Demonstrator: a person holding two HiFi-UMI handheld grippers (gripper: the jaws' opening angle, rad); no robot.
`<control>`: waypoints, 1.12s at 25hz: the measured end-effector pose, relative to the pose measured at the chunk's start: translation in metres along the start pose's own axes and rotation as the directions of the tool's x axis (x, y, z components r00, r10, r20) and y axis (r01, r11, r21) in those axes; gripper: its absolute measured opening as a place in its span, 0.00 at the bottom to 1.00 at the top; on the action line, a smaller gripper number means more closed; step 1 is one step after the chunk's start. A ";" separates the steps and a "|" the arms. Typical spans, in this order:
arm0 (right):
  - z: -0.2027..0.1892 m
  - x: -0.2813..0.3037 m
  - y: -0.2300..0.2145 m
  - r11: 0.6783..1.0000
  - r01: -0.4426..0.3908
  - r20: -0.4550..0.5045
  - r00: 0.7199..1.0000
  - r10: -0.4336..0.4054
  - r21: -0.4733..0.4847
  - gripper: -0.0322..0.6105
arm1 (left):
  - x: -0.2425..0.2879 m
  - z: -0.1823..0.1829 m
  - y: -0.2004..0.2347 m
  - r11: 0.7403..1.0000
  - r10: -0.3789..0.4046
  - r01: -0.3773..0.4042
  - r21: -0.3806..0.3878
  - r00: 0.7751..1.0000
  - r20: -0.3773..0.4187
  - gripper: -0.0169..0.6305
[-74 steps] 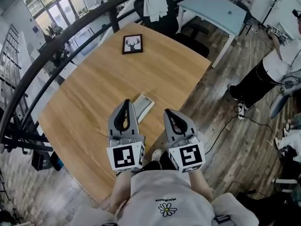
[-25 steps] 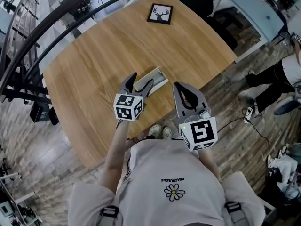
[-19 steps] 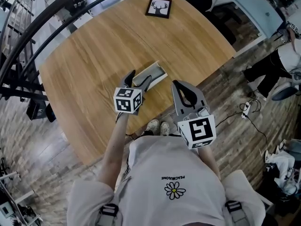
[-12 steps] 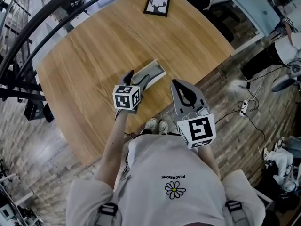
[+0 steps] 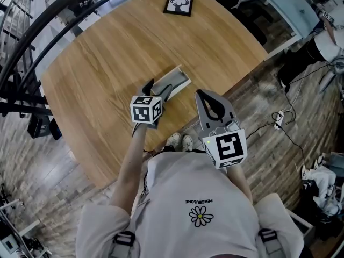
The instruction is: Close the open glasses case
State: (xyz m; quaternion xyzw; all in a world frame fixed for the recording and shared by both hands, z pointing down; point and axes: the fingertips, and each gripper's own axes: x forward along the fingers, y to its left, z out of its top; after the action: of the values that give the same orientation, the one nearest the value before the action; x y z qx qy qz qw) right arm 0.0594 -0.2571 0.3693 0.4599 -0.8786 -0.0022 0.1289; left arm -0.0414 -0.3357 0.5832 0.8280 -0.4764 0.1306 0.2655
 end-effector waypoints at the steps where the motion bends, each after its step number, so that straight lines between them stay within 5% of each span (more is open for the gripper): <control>1: -0.001 0.001 0.000 1.000 0.002 -0.002 1.000 -0.002 0.002 0.06 | -0.001 -0.001 -0.002 1.000 -0.004 0.004 0.002 1.000 -0.003 0.51; 28: -0.009 0.005 0.001 1.000 0.003 -0.023 1.000 -0.003 -0.001 0.06 | -0.007 -0.043 -0.052 0.997 -0.072 0.074 0.023 0.995 -0.072 0.51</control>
State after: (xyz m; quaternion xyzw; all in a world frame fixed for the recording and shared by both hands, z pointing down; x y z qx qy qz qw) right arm 0.0580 -0.2595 0.3789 0.4610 -0.8764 0.0026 0.1392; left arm 0.0006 -0.2854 0.5988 0.8430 -0.4343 0.1565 0.2762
